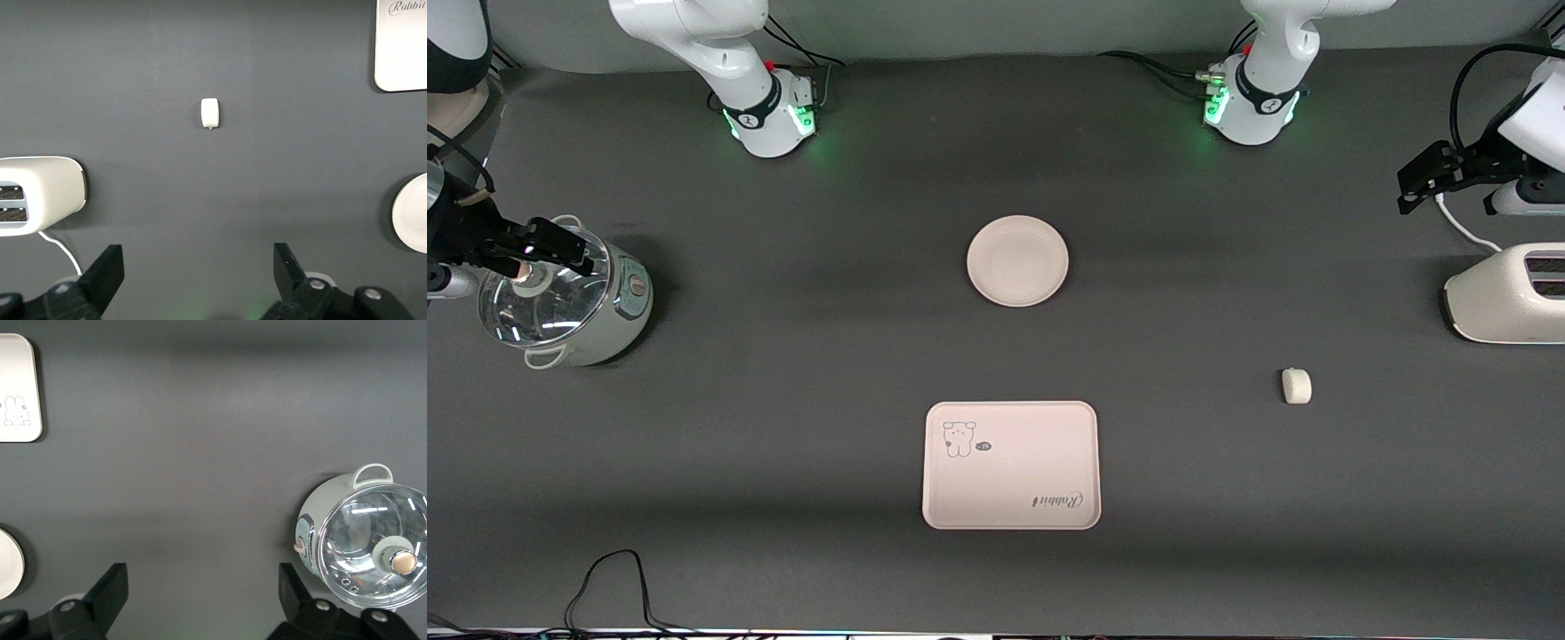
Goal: Place bun in plate and plate on tray
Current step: 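Move the left gripper down toward the small white bun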
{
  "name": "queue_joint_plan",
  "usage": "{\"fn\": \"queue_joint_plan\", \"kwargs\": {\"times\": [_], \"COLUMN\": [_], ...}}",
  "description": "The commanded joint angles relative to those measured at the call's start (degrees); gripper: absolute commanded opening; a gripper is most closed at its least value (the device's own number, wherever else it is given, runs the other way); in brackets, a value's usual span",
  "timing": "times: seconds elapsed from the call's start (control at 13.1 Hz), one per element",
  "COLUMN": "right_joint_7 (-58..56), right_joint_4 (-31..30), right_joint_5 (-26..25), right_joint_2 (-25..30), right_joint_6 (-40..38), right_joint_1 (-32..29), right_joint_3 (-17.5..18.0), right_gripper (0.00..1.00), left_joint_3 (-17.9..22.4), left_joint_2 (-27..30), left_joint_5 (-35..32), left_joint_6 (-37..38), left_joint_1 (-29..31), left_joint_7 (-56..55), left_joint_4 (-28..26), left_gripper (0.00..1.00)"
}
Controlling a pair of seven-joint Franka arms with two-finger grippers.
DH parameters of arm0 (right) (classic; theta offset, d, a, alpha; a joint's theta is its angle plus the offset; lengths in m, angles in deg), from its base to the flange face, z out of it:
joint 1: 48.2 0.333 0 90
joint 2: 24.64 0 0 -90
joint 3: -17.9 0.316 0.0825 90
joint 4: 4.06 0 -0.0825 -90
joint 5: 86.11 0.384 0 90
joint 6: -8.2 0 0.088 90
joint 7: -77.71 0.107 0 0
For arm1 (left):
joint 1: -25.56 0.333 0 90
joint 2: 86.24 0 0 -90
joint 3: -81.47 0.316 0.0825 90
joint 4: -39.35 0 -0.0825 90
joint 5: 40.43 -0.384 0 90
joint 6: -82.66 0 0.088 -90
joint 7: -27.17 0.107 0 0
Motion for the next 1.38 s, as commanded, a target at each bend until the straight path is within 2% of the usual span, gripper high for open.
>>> {"fn": "queue_joint_plan", "kwargs": {"times": [0.0,0.31,0.61,0.92,1.3], "right_joint_7": [-1.24,-1.24,-1.15,-1.07,-0.80], "right_joint_4": [1.01,1.01,0.66,0.66,0.57], "right_joint_5": [-0.64,-0.64,-0.64,-0.64,-0.64], "right_joint_2": [-0.41,-0.41,-0.41,-0.41,-0.50], "right_joint_6": [-0.84,-0.93,-0.93,-0.93,-0.93], "right_joint_1": [-0.60,-0.60,-0.60,-0.60,-0.51], "right_joint_3": [0.42,0.42,0.34,0.34,0.34], "right_gripper": [1.00,1.00,1.00,1.00,1.00], "left_joint_3": [0.12,0.12,0.12,0.12,0.12], "left_joint_2": [-0.44,-4.47,-14.83,-24.59,-38.39], "left_joint_5": [0.62,0.19,-0.08,-0.17,-0.17], "left_joint_6": [1.67,-2.79,-12.81,-27.74,-43.30], "left_joint_1": [0.20,0.20,0.29,1.78,2.57], "left_joint_7": [1.37,1.37,2.87,2.87,2.78], "left_joint_4": [1.38,0.94,0.24,-3.98,-6.17], "left_gripper": [1.00,1.00,1.00,1.00,1.00]}}
